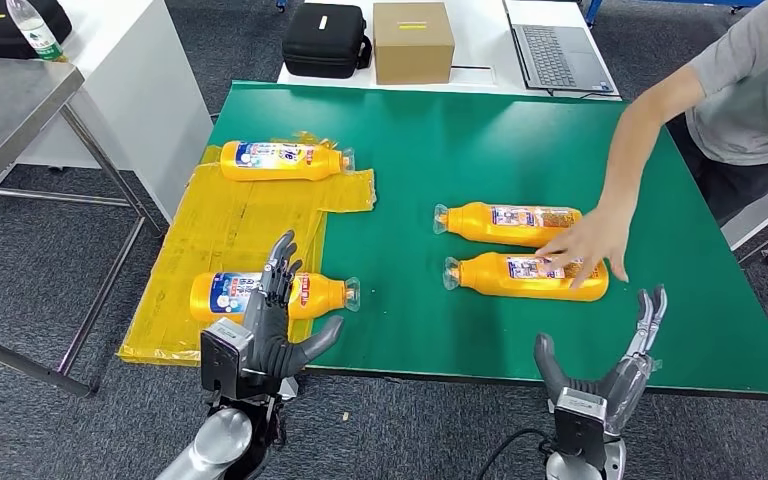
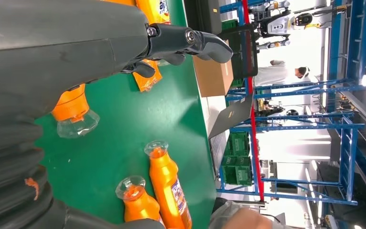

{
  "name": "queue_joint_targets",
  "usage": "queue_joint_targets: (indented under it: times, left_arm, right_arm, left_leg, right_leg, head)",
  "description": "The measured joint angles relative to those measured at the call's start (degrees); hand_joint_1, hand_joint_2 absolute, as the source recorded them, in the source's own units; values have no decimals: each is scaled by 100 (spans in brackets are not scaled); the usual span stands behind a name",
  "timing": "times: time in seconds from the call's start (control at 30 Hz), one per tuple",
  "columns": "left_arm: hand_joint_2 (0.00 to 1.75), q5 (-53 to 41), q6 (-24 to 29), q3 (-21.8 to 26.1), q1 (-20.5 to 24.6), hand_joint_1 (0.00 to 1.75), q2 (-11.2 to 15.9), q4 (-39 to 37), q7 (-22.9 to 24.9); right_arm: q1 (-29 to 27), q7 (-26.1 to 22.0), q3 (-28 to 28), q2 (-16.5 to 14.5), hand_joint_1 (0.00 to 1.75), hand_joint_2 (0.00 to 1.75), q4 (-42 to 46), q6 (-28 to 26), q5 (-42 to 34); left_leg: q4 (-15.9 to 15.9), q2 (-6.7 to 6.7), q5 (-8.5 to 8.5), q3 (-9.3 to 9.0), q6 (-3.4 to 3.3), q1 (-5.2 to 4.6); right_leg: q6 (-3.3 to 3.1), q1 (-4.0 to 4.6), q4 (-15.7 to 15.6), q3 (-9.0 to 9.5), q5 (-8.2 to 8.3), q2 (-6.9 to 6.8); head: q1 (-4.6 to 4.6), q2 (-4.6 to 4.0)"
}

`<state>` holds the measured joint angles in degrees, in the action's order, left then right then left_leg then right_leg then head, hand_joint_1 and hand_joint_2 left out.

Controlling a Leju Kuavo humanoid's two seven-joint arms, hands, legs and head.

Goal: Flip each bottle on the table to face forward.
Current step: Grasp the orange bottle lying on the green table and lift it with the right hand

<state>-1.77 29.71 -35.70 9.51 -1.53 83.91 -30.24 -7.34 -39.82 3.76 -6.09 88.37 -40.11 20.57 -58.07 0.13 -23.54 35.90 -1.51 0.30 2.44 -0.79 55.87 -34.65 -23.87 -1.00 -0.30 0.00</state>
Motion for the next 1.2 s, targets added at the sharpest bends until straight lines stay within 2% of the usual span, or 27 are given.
queue_joint_targets:
  times: [0.2,0.37,0.6,0.93,1.07,1.2]
  left_arm:
    - [175,0,-15,-17,4,0,-1,-4,2]
    - [175,0,-50,-18,11,0,-4,-13,5]
    - [175,3,43,-16,9,0,-4,-13,-68]
    - [175,27,51,-19,6,0,-3,-12,-99]
    - [175,51,49,-22,5,0,-2,-12,-101]
    - [175,121,39,-25,4,0,-2,-13,-107]
  right_arm:
    - [-11,0,-8,7,0,0,8,0,-9]
    - [-37,72,117,147,0,0,-4,0,-347]
    - [-145,247,251,263,0,0,-37,0,-61]
    - [-159,107,147,231,0,0,-105,0,609]
    - [-165,9,-17,89,0,175,-100,0,1355]
    - [-185,4,-179,49,0,175,90,-3,2677]
  left_leg:
    - [0,0,1,-1,0,0]
    - [0,0,0,0,0,0]
    - [0,-1,0,0,0,0]
    - [0,-1,0,0,0,0]
    - [0,-1,0,0,0,0]
    - [0,-1,0,0,0,0]
  right_leg:
    - [0,0,0,1,0,0]
    - [0,-1,0,2,0,0]
    - [0,0,0,2,0,-1]
    - [0,0,0,3,0,-1]
    - [0,0,0,2,0,0]
    - [0,0,0,2,0,0]
  head:
    - [-1,0]
    - [0,0]
    - [-1,0]
    - [1,0]
    - [-1,0]
    - [0,0]
